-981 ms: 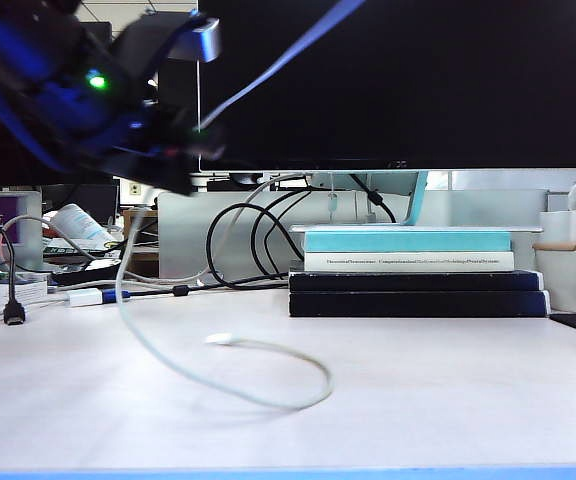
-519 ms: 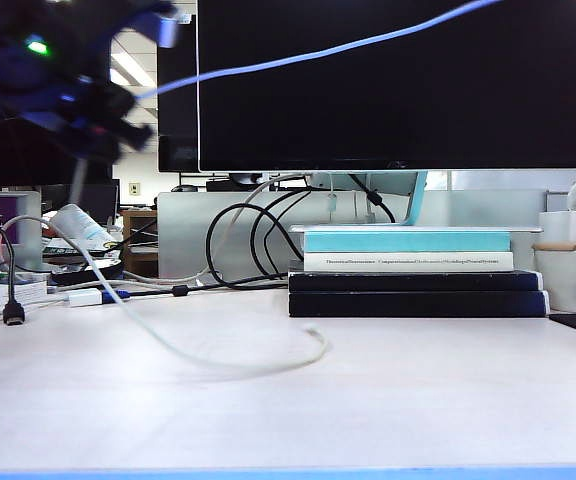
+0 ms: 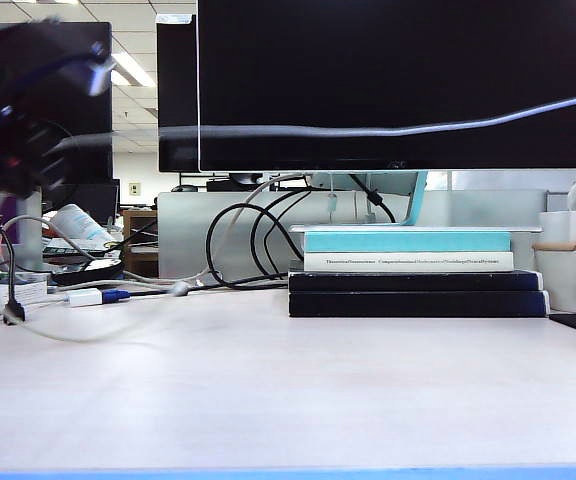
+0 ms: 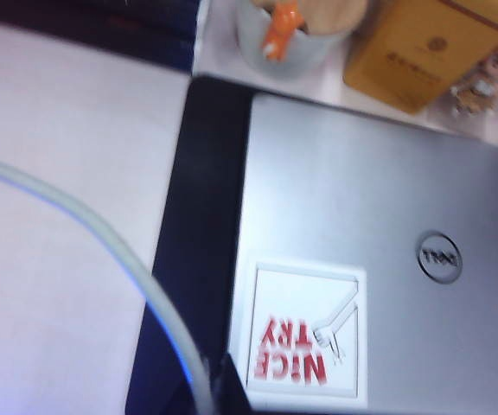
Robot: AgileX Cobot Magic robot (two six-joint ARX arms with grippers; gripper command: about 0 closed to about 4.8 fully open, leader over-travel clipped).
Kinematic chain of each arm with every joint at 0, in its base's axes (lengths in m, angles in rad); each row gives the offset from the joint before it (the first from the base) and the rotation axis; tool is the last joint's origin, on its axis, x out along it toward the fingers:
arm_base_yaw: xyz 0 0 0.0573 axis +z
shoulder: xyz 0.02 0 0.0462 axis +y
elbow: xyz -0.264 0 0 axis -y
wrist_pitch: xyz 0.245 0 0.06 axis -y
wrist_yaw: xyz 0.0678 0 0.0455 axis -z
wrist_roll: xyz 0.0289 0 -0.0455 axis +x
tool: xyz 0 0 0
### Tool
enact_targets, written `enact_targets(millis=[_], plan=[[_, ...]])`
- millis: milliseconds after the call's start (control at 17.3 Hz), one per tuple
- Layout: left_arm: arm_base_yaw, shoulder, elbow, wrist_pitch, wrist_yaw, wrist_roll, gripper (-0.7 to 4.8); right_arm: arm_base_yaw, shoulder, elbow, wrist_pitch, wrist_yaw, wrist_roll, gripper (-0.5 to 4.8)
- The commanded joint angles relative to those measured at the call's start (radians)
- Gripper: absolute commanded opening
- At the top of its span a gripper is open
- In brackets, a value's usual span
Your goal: Unfold the white charging cable into a straight cable.
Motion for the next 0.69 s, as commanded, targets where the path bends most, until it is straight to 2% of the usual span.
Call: enact_targets(millis=[58, 231, 346, 519, 635, 692], plan=[[0.013, -0.003, 0.002, -0.07, 0.022, -0.017, 1.57, -0.084, 0.032, -0.034, 0.068, 0.005, 0.002, -0.07], [0.033, -0.003, 0.002, -0.119, 0.018, -0.019, 1.57, -0.16, 0.087, -0.036, 0.134, 0.041, 0.002, -0.07], [0.063, -0.003, 0.001, -0.15, 0.026, -0.045, 1.57, -0.212, 0.123, -0.035, 0.154, -0.024, 0.002, -0.06], [0.085, -0.003, 0.001, -0.154, 0.11, -0.088, 1.57, -0.225, 0.156, -0.036, 0.154, -0.076, 0.008, -0.06], [0.085, -0.003, 0.001, -0.144, 0.19, -0.1, 1.94, -0.224, 0.156, -0.036, 0.164, -0.077, 0.009, 0.04], [0.085, -0.003, 0.001, -0.127, 0.249, -0.108, 2.39, -0.224, 0.156, -0.036, 0.176, -0.074, 0.009, 1.15]])
